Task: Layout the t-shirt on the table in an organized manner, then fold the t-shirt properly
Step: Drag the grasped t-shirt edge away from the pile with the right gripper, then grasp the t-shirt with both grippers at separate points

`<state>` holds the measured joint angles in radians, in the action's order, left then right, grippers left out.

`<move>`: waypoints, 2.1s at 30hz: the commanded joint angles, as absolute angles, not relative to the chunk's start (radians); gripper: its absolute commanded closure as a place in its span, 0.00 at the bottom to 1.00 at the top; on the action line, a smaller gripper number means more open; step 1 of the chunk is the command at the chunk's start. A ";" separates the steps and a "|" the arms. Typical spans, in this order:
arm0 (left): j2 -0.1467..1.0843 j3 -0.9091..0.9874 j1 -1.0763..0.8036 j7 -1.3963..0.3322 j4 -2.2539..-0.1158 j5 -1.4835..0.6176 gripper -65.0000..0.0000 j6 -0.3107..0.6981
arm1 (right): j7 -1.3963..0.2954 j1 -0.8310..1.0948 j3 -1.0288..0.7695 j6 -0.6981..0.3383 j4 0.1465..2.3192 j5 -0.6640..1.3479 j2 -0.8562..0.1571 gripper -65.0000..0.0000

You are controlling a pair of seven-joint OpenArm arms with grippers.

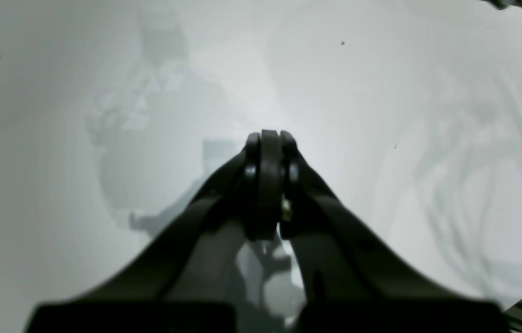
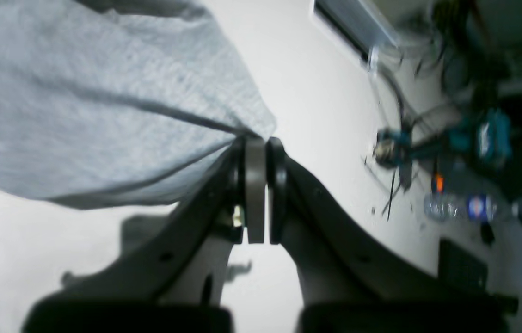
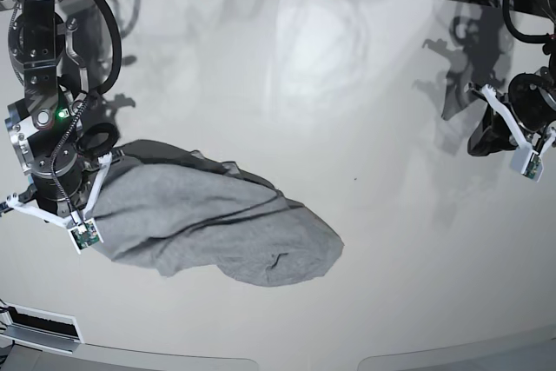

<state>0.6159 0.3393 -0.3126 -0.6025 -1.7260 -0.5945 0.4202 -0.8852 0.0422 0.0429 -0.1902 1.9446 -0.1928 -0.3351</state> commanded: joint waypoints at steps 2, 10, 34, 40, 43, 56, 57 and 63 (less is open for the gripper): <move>0.632 0.347 -0.304 -0.583 -1.740 -0.609 1.00 0.427 | -0.911 0.028 0.038 -0.184 1.966 -0.150 -0.346 1.00; 0.632 0.347 -0.304 -0.583 -1.740 -0.664 1.00 0.525 | -0.911 0.133 0.038 -0.293 1.966 -0.053 -0.346 1.00; 0.587 0.217 -0.299 -0.493 -1.740 -0.685 0.57 0.572 | -0.634 0.109 0.039 -0.422 1.949 0.339 -0.304 1.00; 0.580 0.217 -0.299 -0.505 -1.740 -0.678 0.57 0.572 | -0.603 -0.056 0.047 -0.473 1.686 0.340 -0.214 1.00; 0.580 0.217 -0.299 -0.501 -1.740 -0.659 0.57 0.572 | -0.602 -0.184 0.079 -0.488 1.458 0.333 -0.171 1.00; 0.580 0.217 -0.299 -0.493 -1.740 -0.658 0.57 0.572 | -0.437 -0.435 0.253 -0.609 0.726 0.049 -0.026 1.00; 0.580 0.217 -0.298 -0.493 -1.740 -0.658 0.57 0.572 | -0.455 -0.423 0.279 -0.627 0.728 0.059 -0.017 1.00; 0.579 0.217 -0.297 -0.493 -1.740 -0.599 0.57 0.572 | -0.659 -0.303 0.430 -0.621 0.944 0.185 0.003 1.00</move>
<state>0.5644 0.2096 -0.3050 -0.5198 -1.7260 -0.5835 0.5671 -0.6174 -0.3004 0.4278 -0.6056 0.9493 0.1989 0.0006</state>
